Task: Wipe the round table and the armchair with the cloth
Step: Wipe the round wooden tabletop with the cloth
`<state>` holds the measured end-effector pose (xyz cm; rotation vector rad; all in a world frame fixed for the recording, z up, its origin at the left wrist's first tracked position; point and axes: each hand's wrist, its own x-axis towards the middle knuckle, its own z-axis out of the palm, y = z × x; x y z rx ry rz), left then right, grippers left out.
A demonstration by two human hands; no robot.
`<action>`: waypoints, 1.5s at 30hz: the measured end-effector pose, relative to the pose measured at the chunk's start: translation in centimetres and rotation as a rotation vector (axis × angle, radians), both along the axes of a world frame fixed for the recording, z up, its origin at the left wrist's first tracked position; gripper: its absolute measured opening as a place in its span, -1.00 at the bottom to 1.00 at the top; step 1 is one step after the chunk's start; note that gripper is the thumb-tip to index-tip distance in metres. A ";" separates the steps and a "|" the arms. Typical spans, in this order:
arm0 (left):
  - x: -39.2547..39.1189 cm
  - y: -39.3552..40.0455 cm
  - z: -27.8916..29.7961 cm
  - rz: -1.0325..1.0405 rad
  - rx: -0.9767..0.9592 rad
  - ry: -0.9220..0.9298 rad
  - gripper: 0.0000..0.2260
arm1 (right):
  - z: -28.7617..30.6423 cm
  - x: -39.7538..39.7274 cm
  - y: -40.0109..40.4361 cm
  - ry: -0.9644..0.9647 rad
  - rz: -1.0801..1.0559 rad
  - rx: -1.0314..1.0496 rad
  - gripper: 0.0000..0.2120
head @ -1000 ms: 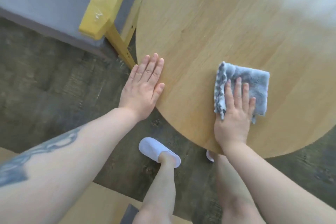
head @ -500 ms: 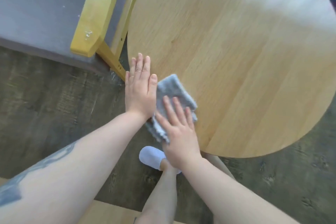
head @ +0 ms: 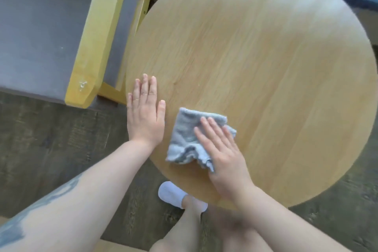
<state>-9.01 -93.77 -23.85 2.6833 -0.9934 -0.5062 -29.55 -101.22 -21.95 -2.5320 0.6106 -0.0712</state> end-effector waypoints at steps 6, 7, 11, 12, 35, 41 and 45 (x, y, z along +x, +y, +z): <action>-0.2 -0.4 -0.2 0.014 0.123 -0.050 -0.47 | -1.2 2.1 -3.5 0.109 -0.325 -0.086 -0.33; -0.2 -0.4 -0.2 0.013 0.113 -0.046 -0.46 | -1.0 3.1 -1.3 0.087 -0.139 -0.060 -0.34; 1.2 0.3 0.1 -0.068 0.073 -0.029 -0.47 | 0.3 4.1 -1.7 -0.082 0.192 0.076 -0.41; 1.7 0.4 0.2 -0.088 0.077 -0.031 -0.47 | 0.3 4.0 -4.1 -0.101 0.091 0.078 -0.41; 6.5 -4.1 -0.8 0.098 -0.002 -0.104 -0.48 | -1.5 20.3 -10.2 0.002 -0.189 -0.121 -0.36; 6.8 -4.6 -0.7 0.074 0.025 -0.117 -0.50 | -1.8 25.6 -8.8 0.122 -0.259 -0.130 -0.35; 7.1 -4.4 -0.5 0.053 -0.012 -0.081 -0.50 | -0.5 26.0 -13.2 0.038 0.040 -0.065 -0.36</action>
